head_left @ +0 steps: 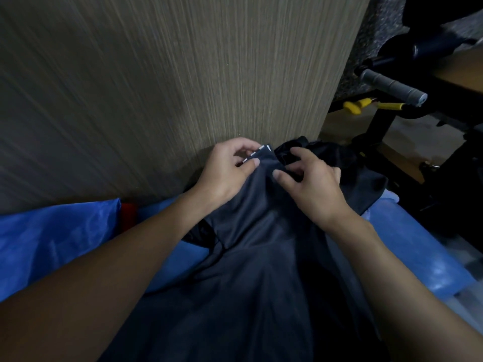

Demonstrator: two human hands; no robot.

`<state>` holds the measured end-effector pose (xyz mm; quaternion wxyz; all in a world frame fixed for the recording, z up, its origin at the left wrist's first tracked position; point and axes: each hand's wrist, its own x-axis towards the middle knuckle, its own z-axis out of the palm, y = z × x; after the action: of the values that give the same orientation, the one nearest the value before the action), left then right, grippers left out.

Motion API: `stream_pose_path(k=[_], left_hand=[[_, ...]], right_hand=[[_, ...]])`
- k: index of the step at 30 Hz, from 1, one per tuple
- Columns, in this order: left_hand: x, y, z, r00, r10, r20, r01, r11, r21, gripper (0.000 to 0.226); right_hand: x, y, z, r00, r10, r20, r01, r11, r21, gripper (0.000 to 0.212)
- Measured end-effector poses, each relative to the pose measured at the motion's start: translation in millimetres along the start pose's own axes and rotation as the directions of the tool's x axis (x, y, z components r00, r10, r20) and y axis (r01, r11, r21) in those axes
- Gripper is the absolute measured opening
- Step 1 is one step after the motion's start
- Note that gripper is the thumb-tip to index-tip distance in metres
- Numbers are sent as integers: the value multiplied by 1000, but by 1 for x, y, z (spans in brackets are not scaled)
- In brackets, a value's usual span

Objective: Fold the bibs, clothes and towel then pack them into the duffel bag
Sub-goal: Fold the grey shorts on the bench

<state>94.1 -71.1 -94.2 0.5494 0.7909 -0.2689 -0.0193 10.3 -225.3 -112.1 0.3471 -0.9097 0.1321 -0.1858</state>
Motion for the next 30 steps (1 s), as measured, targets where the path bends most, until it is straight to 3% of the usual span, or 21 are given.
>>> stream_pose_path(k=[2, 6, 8, 11, 14, 18, 21, 26, 30], left_hand=[[-3, 6, -2, 999, 28, 46, -26, 999, -32, 27], [-7, 11, -7, 997, 46, 69, -42, 997, -60, 32], [-12, 6, -11, 997, -12, 81, 17, 998, -59, 39], [-25, -9, -24, 980, -155, 128, 141, 983, 114, 50], [-44, -13, -40, 975, -191, 113, 168, 968, 185, 24], [-74, 3, -49, 993, -85, 81, 76, 991, 106, 15], [-98, 10, -48, 995, 62, 80, -79, 970, 228, 15], [-131, 9, -39, 949, 214, 231, -278, 915, 292, 18], [-151, 3, -29, 908, 223, 355, -349, 872, 344, 13]], right_hand=[[6, -2, 1, 999, 44, 23, -46, 992, 119, 63], [7, -10, 5, 990, -74, 120, 30, 942, 333, 30], [8, -11, 7, 994, -72, 85, 35, 925, 378, 19], [10, -13, 1, 998, -60, 1, 55, 922, 384, 6], [5, -18, -8, 994, -109, -2, 98, 880, 465, 22], [-12, -18, -25, 971, -234, 52, 193, 892, 410, 21], [-33, -6, -41, 959, -270, 91, 220, 906, 363, 20], [-77, 21, -62, 947, -241, 210, 176, 941, 288, 39], [-104, 38, -67, 934, -266, 241, 232, 959, 160, 28]])
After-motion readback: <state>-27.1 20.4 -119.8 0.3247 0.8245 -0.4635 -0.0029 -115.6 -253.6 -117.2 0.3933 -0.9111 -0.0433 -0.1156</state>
